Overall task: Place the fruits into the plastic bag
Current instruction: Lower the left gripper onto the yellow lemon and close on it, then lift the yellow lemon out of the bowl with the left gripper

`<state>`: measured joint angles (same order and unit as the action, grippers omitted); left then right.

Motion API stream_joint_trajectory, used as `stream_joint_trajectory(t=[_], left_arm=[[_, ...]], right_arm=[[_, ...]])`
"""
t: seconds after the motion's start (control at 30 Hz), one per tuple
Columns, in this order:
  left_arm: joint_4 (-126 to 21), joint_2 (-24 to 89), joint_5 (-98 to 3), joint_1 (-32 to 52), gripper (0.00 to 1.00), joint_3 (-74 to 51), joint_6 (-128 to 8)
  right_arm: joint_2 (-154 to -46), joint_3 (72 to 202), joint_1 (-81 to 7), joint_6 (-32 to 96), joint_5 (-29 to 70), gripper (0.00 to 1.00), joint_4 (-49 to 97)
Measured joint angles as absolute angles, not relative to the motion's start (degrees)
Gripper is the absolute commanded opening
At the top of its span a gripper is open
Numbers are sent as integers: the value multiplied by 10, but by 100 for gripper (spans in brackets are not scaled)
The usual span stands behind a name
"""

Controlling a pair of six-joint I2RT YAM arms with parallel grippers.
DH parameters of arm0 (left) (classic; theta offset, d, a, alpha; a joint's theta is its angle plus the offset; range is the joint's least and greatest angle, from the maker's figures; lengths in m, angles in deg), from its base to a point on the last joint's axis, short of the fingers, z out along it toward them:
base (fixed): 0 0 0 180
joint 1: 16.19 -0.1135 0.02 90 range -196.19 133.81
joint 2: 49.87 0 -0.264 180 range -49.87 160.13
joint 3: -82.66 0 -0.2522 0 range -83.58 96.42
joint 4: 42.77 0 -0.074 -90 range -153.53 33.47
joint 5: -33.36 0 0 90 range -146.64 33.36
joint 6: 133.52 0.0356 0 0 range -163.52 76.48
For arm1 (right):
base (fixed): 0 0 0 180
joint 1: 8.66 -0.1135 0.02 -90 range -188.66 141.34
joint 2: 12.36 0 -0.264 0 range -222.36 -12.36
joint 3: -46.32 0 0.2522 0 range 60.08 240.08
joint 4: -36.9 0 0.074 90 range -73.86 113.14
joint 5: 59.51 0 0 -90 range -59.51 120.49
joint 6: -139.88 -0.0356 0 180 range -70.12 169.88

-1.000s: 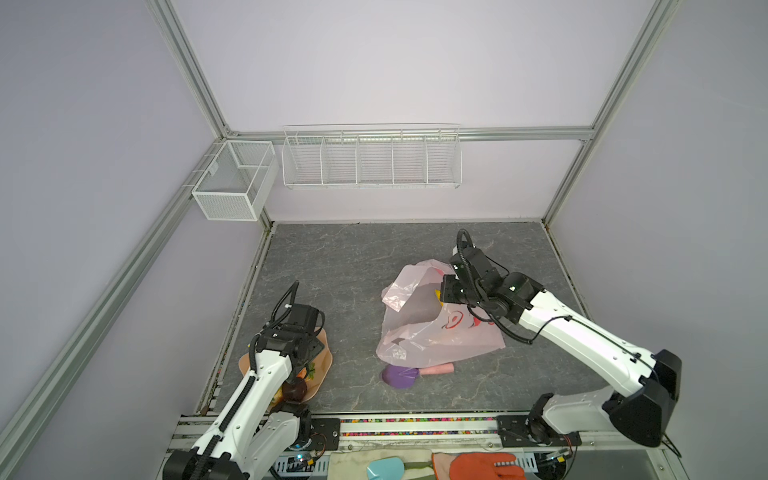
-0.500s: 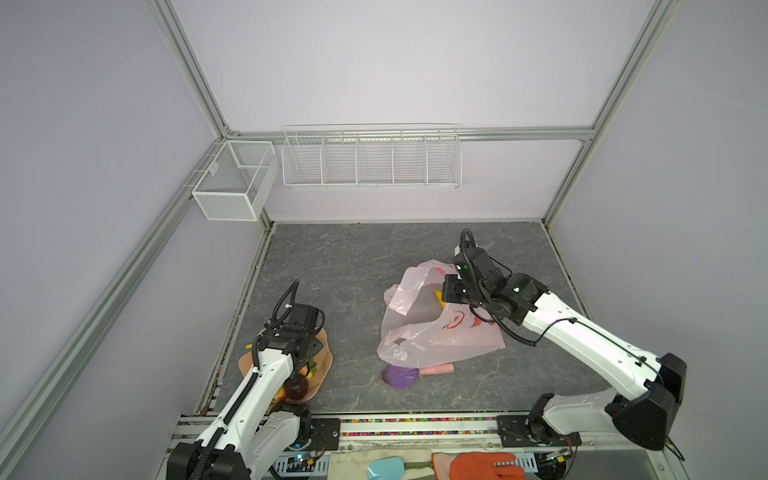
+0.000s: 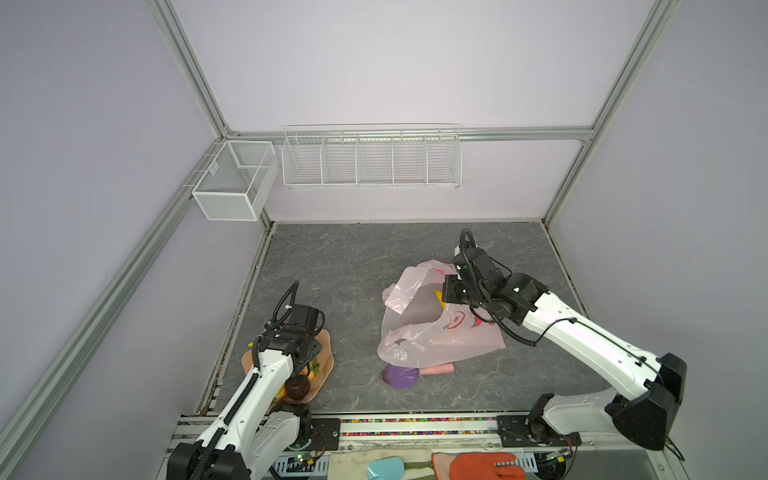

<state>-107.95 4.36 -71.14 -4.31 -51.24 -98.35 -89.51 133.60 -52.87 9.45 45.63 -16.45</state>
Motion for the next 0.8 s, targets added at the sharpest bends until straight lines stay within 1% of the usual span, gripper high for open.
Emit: stream_joint_trajectory(t=[0.07,0.13,0.43,0.8], left_arm=[[-1080,41,-710,-43,37,-513,-982],[-1080,35,-706,-43,35,-514,-980],[-1090,2,-687,-43,31,-505,-977],[-1104,-20,-667,-43,24,-423,-942]], right_arm=[[-895,1336,-529,96,456,6,-165],[-895,1336,-529,96,456,6,-165],[-895,1336,-529,99,456,6,-165],[-895,1338,-529,108,457,6,-170]])
